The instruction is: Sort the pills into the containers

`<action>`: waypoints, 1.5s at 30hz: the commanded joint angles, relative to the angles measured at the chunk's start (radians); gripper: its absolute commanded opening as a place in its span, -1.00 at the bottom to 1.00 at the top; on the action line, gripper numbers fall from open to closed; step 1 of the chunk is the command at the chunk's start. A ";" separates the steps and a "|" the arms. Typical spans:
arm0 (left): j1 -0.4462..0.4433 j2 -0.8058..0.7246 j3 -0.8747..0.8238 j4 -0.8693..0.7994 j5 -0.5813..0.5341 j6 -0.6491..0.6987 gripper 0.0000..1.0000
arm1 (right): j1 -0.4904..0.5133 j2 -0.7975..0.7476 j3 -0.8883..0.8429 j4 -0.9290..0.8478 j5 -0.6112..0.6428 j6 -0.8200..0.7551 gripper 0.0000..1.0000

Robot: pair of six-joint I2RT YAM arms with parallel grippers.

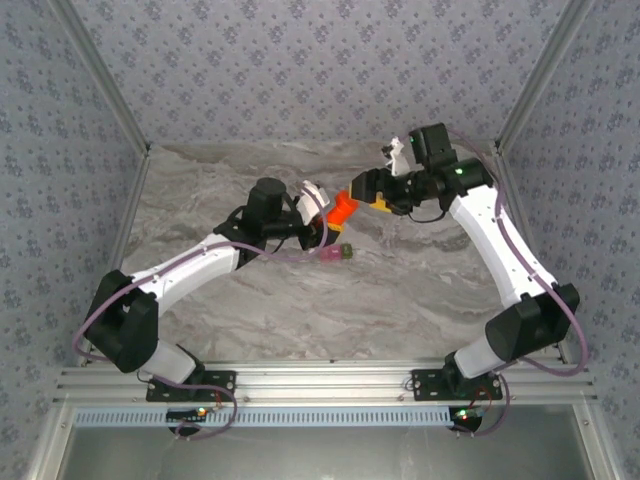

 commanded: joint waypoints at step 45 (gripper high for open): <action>0.000 -0.029 0.094 -0.078 0.053 -0.001 -1.00 | -0.076 0.016 -0.121 0.240 -0.381 -0.444 0.50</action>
